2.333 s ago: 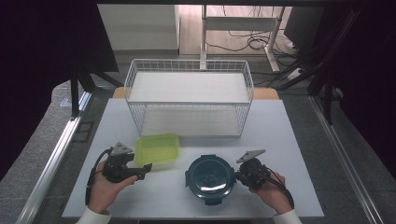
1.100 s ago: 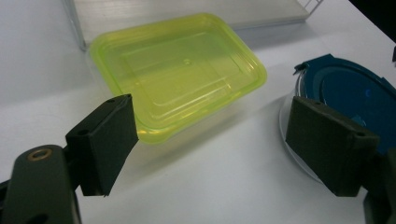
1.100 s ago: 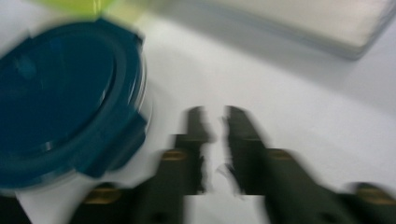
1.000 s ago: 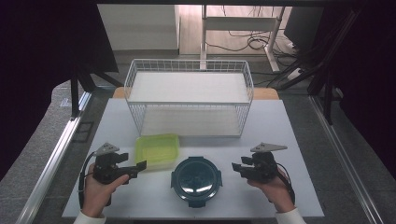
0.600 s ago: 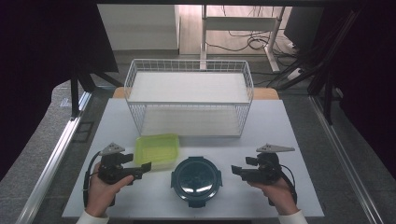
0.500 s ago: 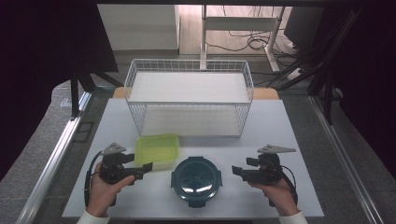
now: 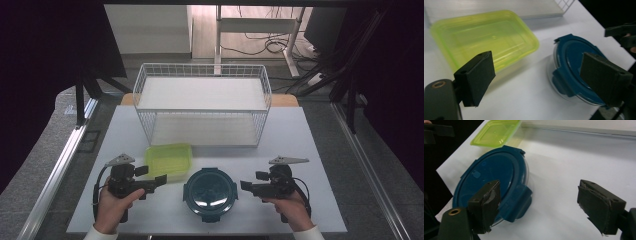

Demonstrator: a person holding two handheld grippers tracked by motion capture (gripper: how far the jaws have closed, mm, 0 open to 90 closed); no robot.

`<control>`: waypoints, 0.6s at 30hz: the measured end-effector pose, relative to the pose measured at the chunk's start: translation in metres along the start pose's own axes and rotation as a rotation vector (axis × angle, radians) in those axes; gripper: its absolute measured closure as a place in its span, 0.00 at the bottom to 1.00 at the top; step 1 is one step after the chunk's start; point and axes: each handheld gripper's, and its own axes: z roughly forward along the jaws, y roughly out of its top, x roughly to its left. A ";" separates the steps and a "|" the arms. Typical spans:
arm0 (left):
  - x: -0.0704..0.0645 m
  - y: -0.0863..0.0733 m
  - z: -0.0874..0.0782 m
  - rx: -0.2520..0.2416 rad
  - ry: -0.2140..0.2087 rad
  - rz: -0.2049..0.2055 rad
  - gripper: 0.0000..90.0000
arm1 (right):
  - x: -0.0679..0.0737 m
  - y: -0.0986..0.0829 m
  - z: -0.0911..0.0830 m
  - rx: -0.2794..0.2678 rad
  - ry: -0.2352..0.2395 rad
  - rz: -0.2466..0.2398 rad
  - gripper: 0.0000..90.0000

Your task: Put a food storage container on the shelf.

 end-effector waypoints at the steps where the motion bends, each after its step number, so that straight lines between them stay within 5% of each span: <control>1: 0.000 -0.001 0.001 0.005 -0.009 -0.005 0.13 | 0.001 0.000 0.001 -0.003 0.006 0.002 0.20; 10: -0.009 -0.004 0.018 0.060 -0.041 -0.045 0.09 | 0.011 -0.003 0.011 0.023 0.046 0.002 0.16; 13: -0.015 -0.008 0.023 0.075 -0.083 -0.089 0.09 | 0.013 -0.004 0.014 0.031 0.071 0.015 0.15; 18: -0.023 -0.010 0.041 0.125 -0.102 -0.082 0.09 | 0.016 -0.005 0.019 0.044 0.084 0.016 0.13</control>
